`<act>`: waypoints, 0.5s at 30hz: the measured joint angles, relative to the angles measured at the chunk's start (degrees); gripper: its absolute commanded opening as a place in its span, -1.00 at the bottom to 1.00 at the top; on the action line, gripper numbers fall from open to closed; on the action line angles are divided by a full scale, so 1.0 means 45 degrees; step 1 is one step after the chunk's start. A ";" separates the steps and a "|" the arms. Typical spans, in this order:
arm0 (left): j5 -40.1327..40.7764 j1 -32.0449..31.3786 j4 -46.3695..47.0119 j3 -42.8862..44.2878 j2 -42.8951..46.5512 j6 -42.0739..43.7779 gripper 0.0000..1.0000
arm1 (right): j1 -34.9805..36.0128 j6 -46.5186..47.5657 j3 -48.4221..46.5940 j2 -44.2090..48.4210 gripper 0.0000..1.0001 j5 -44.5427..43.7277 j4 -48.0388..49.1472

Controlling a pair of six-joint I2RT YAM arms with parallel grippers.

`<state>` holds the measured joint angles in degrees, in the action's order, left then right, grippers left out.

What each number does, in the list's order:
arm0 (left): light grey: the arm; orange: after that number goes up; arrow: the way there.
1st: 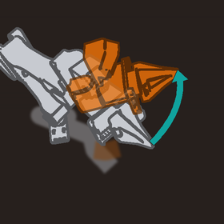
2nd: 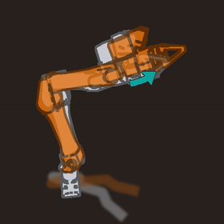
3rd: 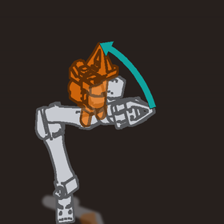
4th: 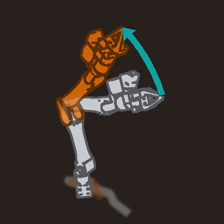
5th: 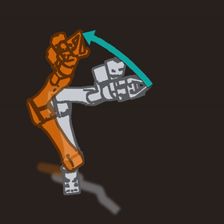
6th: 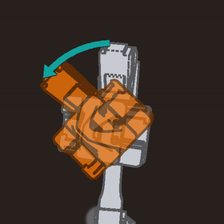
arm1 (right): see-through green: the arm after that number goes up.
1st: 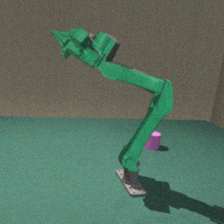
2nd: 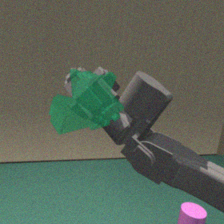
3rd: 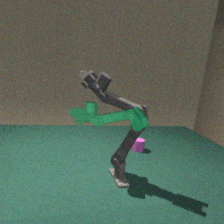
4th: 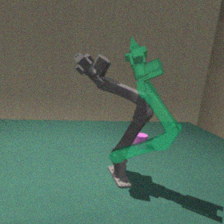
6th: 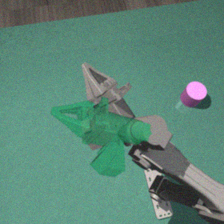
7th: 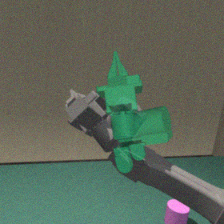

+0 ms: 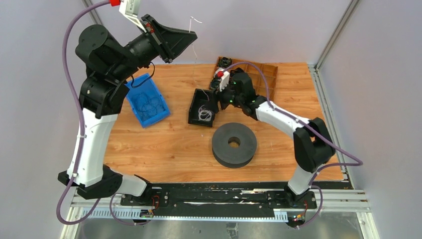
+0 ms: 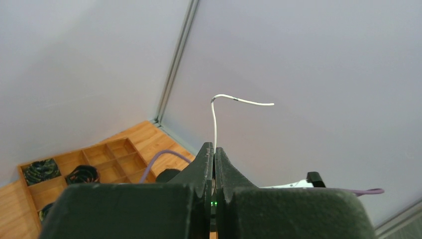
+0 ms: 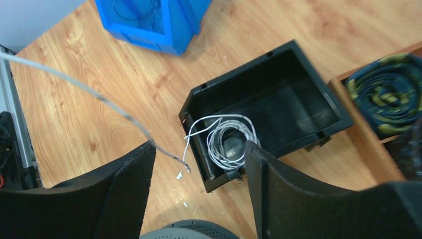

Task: Wrap the cables
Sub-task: Adjust the cable at the center of the board.

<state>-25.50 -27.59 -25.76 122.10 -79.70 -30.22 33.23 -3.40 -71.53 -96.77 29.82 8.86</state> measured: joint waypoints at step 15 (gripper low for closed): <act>-0.0457 0.1428 -0.0758 0.1477 0.1360 -0.0073 -0.99 | 0.0000 0.0015 -0.3157 -0.1943 -0.99 0.0398 -0.1899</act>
<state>-27.55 -21.17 -29.17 128.75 -73.58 -30.55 33.23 -3.33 -85.73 -105.51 31.62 0.32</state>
